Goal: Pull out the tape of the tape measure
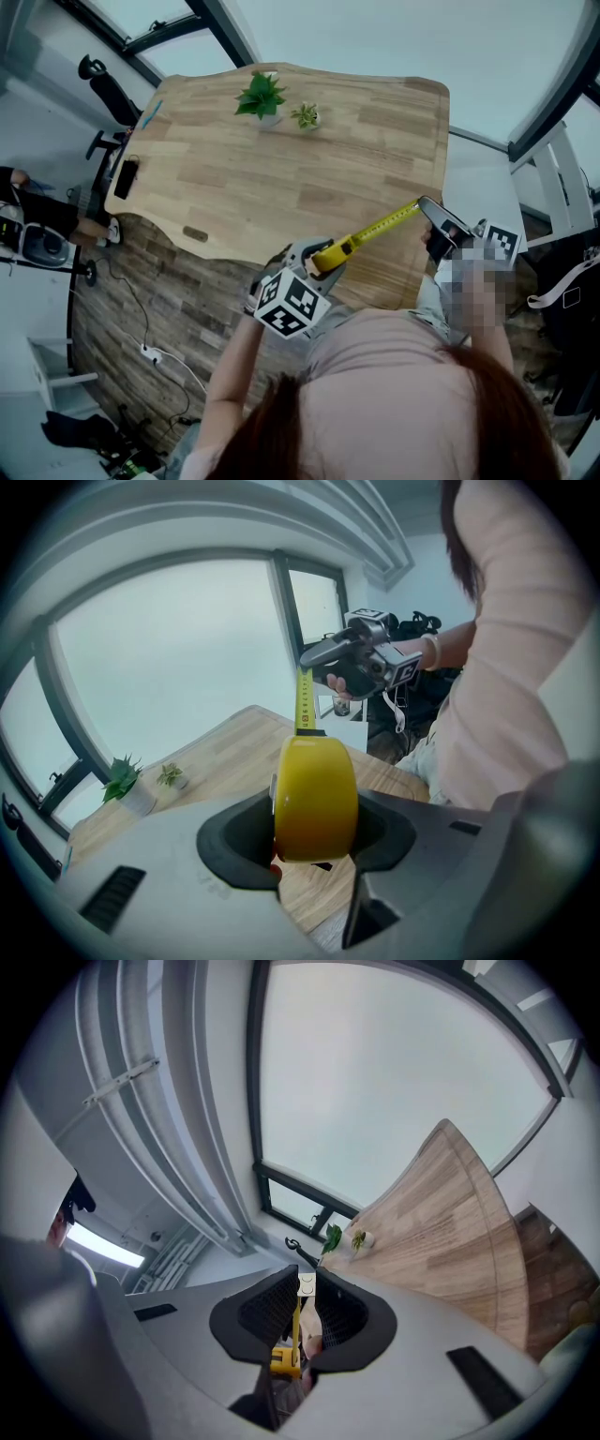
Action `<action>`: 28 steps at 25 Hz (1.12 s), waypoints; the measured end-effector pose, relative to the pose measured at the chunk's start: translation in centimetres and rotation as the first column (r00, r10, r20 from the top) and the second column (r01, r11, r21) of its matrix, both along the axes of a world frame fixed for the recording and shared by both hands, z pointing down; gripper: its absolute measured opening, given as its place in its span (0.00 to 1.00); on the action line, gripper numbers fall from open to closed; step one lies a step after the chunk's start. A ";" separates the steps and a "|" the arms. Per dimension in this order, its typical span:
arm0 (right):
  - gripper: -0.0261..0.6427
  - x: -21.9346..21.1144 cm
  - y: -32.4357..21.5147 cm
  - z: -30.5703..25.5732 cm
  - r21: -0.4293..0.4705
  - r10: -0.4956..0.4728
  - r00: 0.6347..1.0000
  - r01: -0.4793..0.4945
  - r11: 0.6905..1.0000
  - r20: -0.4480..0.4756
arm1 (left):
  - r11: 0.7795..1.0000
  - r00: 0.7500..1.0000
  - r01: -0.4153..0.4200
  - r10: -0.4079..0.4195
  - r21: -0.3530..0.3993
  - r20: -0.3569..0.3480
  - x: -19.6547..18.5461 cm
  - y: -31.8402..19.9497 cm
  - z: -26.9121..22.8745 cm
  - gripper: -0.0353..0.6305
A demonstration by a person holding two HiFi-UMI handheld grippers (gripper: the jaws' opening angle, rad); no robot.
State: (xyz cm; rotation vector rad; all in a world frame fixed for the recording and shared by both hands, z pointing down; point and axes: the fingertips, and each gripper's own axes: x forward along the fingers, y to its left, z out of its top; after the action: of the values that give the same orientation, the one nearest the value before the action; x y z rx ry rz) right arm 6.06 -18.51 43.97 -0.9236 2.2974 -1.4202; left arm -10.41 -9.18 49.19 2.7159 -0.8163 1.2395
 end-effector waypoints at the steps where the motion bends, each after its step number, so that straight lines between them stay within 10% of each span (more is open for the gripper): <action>1: 0.12 0.1 -0.1 0.0 0.002 0.003 1.000 -0.003 1.000 -0.002 | 1.000 1.000 0.000 0.000 -0.001 0.001 0.0 0.0 0.1 0.30; 28: 0.12 3.7 -2.2 -0.2 -0.015 0.106 0.994 -0.106 0.994 -0.013 | 0.999 0.999 0.010 -0.009 -0.035 0.041 -2.8 0.8 1.5 0.30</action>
State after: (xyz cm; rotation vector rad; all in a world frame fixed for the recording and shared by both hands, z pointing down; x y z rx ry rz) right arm 9.73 -20.73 43.78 -1.0451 2.2134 -1.3937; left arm -13.19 -8.33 50.71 2.6650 -0.8026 1.2987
